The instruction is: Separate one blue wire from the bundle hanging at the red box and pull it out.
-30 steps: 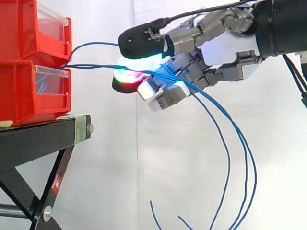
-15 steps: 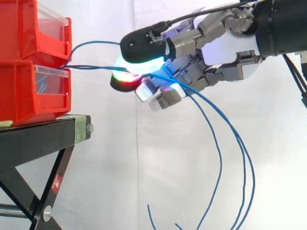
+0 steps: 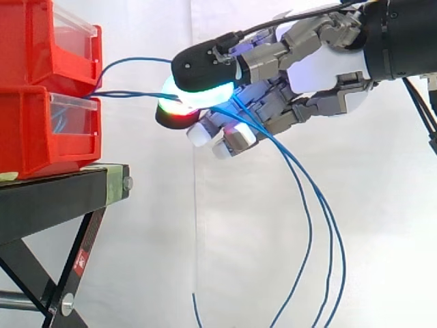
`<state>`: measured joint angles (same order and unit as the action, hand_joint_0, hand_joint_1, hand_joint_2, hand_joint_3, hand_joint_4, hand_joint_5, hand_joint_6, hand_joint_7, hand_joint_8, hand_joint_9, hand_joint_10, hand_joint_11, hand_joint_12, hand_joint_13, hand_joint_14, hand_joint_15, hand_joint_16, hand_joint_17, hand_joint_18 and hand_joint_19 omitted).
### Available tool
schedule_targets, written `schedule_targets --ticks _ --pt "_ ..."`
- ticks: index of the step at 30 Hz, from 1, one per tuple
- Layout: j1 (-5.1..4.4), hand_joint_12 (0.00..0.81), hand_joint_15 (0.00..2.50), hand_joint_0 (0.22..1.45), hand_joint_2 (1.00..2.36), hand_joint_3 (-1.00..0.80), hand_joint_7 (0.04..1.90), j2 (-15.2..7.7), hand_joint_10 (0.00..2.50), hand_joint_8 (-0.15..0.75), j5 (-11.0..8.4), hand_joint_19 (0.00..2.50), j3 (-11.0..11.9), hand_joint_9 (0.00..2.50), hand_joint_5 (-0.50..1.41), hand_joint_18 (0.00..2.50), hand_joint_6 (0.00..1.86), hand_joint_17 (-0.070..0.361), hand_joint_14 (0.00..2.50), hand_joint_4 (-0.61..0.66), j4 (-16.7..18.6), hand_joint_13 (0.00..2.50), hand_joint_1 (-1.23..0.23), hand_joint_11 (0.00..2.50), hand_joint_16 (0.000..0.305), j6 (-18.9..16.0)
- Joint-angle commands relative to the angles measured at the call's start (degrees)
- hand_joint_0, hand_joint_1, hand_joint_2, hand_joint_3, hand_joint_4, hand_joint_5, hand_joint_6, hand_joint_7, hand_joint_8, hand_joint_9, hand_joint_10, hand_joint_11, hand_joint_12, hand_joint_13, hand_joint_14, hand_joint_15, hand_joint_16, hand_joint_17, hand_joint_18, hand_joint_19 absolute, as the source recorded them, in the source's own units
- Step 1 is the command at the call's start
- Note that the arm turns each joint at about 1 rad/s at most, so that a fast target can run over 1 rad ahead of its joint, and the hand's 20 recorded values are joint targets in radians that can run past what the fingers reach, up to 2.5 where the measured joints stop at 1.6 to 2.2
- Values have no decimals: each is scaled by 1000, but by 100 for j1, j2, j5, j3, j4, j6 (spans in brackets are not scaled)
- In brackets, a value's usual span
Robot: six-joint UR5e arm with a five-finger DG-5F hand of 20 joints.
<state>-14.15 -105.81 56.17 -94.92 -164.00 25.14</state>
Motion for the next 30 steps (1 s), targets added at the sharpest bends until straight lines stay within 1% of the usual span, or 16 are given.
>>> schedule_targets --ticks 1,3,10,16,17,21,30 --pt "0 344 1219 633 1005 -444 1031 -1 18 327 -1 250 0 817 -238 340 747 95 23 217 0 1155 -717 817 42 0" --pt "0 350 1216 601 1004 -459 1038 -1 19 343 -1 266 0 860 -231 334 737 97 23 224 0 1168 -634 809 43 0" --pt "0 365 1207 551 1001 -492 1070 -1 18 367 8 292 0 946 -214 344 705 106 23 230 0 1194 -516 795 47 0" --pt "0 372 1194 552 1000 -500 1105 7 19 378 8 310 0 1019 -196 375 687 110 22 227 0 1224 -466 801 49 0" --pt "0 361 1196 569 1000 -499 1102 -1 17 377 8 311 0 1041 -193 388 687 109 23 222 0 1233 -444 798 48 0" --pt "0 355 1203 604 1002 -475 1104 -1 17 368 8 312 0 1083 -184 416 688 106 24 212 0 1254 -422 804 47 0" --pt "0 350 1192 649 1008 -430 1082 -1 17 380 -1 319 0 1145 -174 461 692 101 24 209 0 1287 -450 817 45 0"
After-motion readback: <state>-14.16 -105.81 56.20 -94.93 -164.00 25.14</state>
